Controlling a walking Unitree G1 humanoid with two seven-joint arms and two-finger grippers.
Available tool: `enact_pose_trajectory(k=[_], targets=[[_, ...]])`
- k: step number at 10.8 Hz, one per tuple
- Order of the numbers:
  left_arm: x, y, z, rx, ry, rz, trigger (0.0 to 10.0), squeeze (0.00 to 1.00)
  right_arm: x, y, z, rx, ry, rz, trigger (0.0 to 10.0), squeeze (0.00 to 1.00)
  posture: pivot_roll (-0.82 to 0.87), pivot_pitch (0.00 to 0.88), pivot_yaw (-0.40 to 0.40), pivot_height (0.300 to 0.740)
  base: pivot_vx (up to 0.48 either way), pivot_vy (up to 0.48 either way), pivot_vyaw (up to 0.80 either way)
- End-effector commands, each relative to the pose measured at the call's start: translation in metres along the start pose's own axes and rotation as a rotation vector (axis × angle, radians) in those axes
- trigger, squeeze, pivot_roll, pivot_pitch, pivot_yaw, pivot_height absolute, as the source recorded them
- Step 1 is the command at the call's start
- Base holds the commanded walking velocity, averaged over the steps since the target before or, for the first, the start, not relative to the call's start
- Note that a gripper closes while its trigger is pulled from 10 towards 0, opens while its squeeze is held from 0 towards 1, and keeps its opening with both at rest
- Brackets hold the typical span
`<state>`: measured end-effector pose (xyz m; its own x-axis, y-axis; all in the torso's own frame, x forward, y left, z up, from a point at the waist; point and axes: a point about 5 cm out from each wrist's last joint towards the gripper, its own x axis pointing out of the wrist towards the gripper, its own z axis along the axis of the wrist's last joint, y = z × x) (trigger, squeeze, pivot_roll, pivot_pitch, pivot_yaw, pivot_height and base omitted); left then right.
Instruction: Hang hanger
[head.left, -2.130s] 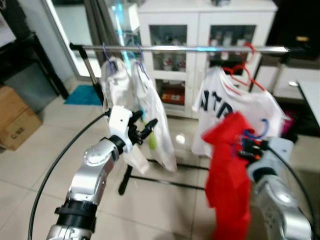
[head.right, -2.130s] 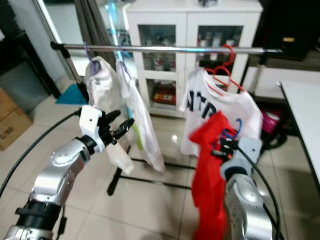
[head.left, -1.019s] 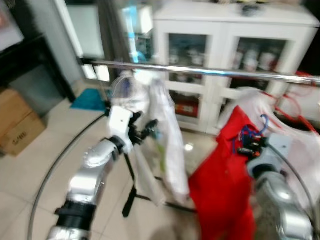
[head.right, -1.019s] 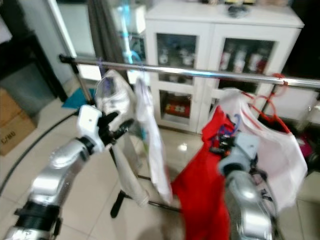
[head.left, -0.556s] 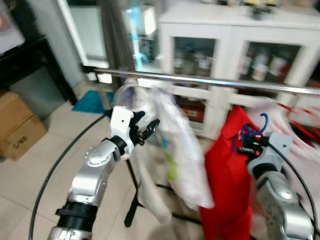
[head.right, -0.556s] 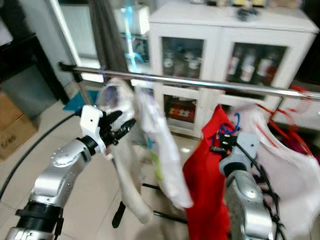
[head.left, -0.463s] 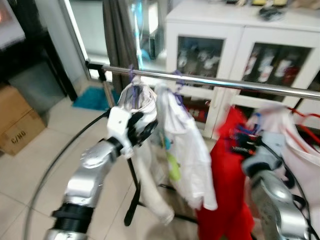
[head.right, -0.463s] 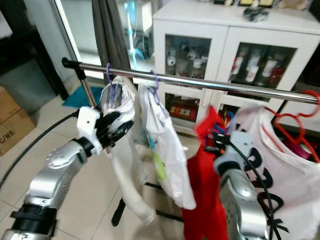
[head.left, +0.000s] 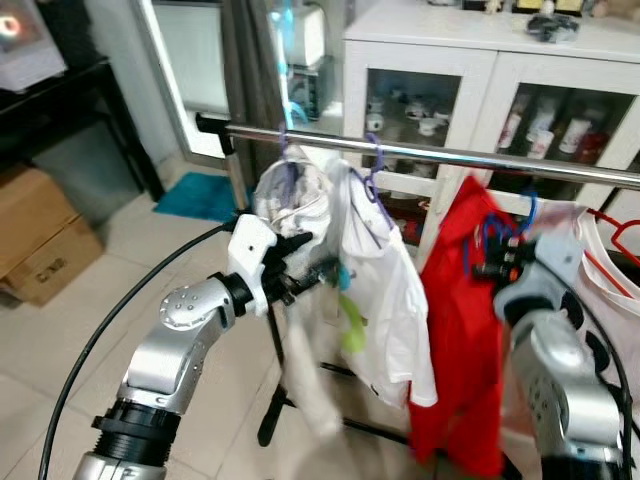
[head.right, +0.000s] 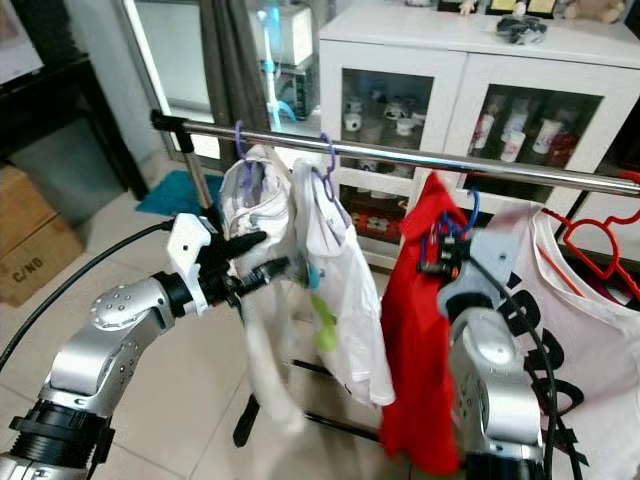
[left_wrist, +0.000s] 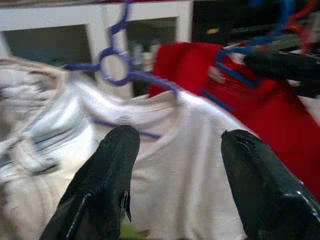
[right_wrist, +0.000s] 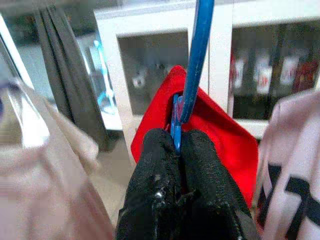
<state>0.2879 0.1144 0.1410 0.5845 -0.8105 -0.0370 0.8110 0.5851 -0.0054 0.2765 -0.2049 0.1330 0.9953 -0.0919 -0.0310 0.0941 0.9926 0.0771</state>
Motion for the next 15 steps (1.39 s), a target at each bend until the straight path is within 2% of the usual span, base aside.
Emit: enact_pose_trajectory(k=[1,2,3,7,9,10,11,12,13,14,15], targets=[[0.0,-0.002,0.007,0.006,-0.008,-0.051,10.0,0.0,0.005,-0.002,0.015,-0.005,-0.083,-0.017,10.0,0.0,-0.18,0.0,0.063,0.74,0.0,0.0,0.0],[0.0,-0.003,0.011,-0.006,-0.021,-0.086,10.0,0.0,0.011,-0.002,0.025,-0.004,-0.129,-0.023,10.0,0.0,-0.18,0.0,0.068,0.74,0.0,0.0,0.0],[0.0,-0.003,0.013,-0.007,-0.019,-0.103,10.0,0.0,0.015,0.0,0.026,-0.011,-0.126,-0.011,10.0,0.0,-0.18,0.0,0.072,0.74,0.0,0.0,0.0],[0.002,-0.002,0.018,-0.001,-0.01,-0.142,10.0,0.0,0.061,0.003,0.02,-0.081,0.037,0.021,10.0,0.0,-0.17,0.0,0.079,0.74,0.0,0.0,0.0],[0.0,-0.001,0.018,0.001,0.001,-0.145,10.0,0.0,0.072,0.01,0.017,-0.103,0.119,0.094,10.0,0.0,-0.16,0.0,0.074,0.74,0.0,0.0,0.0],[0.0,-0.002,0.017,0.002,0.007,-0.144,10.0,0.0,0.07,0.014,0.01,-0.112,0.174,0.139,10.0,0.0,-0.16,0.0,0.074,0.74,0.0,0.0,0.0],[-0.001,-0.001,0.016,0.0,0.013,-0.136,10.0,0.0,0.066,0.018,0.006,-0.072,0.202,0.177,10.0,0.0,-0.16,0.0,0.074,0.74,0.0,0.0,0.0],[-0.001,0.0,0.015,0.001,0.017,-0.128,10.0,0.0,0.065,0.018,0.007,-0.057,0.192,0.182,10.0,0.36,-0.16,0.0,0.075,0.74,0.0,0.0,0.0],[-0.001,0.007,0.01,-0.001,0.032,-0.042,10.0,0.0,0.057,0.016,0.018,-0.037,0.111,0.199,10.0,1.0,-0.17,0.0,0.084,0.74,0.0,0.0,0.0],[-0.001,0.014,0.005,0.002,0.032,0.058,10.0,0.0,0.047,0.013,0.033,-0.095,-0.001,0.213,10.0,1.0,-0.17,0.0,0.092,0.74,0.0,0.0,0.0],[-0.001,0.015,0.004,-0.007,0.032,0.089,10.0,0.0,0.043,0.012,0.041,-0.095,-0.054,0.214,10.0,1.0,-0.17,0.0,0.097,0.74,0.0,0.0,0.0]])
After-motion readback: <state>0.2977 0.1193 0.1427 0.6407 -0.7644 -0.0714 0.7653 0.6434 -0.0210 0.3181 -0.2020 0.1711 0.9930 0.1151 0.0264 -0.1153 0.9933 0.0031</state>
